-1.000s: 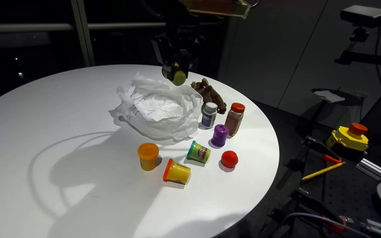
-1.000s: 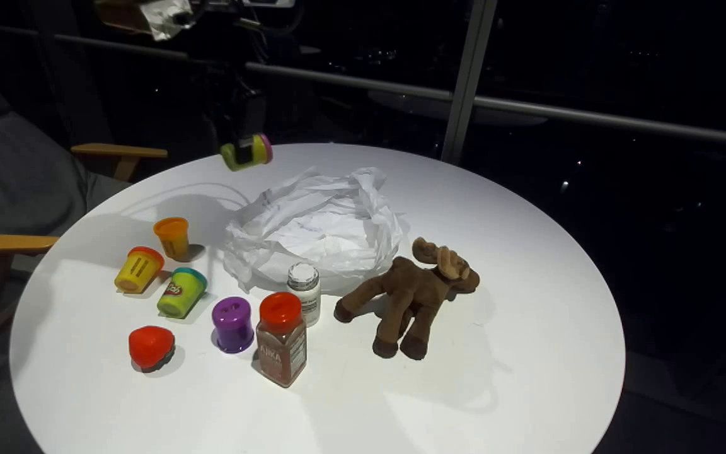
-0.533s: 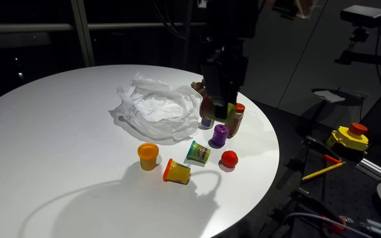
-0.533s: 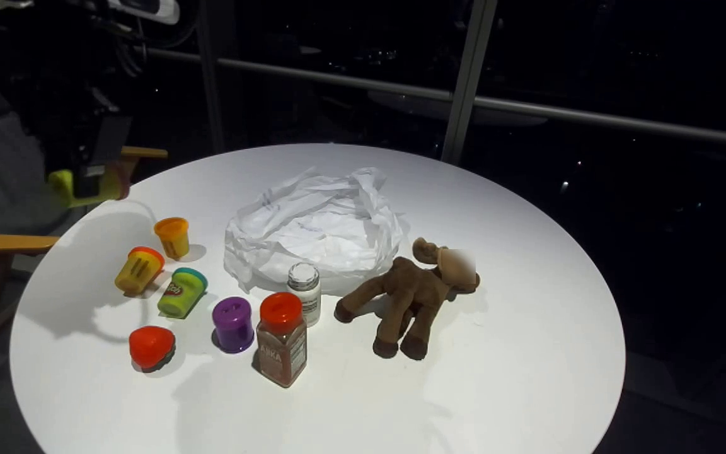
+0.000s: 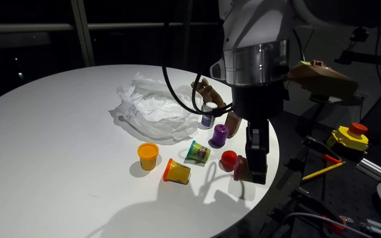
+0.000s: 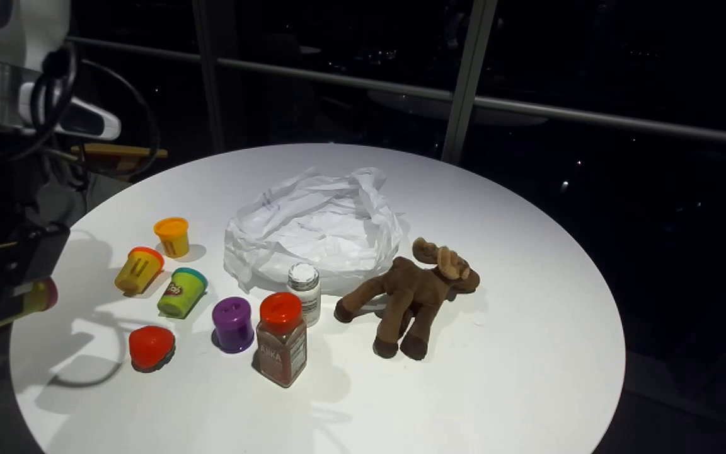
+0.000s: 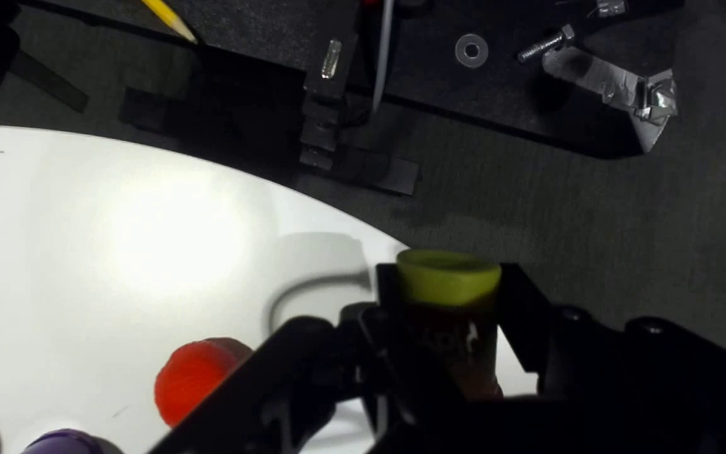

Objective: Pick up all the objects from plastic bag and put it on the table.

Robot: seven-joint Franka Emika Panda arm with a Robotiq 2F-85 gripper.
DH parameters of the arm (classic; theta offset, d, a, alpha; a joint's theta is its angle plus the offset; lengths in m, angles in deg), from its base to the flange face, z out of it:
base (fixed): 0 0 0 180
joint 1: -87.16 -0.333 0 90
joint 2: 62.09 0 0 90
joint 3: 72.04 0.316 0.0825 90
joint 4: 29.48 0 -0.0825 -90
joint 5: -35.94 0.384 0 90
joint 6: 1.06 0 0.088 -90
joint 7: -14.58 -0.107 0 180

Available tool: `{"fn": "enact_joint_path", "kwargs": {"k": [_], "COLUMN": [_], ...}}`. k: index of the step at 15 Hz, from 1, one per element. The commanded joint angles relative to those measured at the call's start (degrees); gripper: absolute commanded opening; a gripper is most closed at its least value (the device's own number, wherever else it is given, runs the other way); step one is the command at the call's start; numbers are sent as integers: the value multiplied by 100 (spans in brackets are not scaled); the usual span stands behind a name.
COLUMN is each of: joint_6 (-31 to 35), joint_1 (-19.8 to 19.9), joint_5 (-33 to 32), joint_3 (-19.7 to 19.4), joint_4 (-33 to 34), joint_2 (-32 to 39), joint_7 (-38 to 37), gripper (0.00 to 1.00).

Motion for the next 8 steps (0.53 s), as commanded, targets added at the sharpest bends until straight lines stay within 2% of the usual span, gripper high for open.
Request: {"fn": "enact_joint_path", "kwargs": {"k": [1,3,6,8], "joint_6": [502,837,752,685], "joint_1": [-129,-205,-170,-181], "joint_5": [-42,-163,23,-377], "joint_3": [185,233,335,177], "joint_4": [63,146,294,349], "joint_2": [329,586,785,743], "joint_7": [16,-82,207,37], "gripper": [20,20,20,20]}}
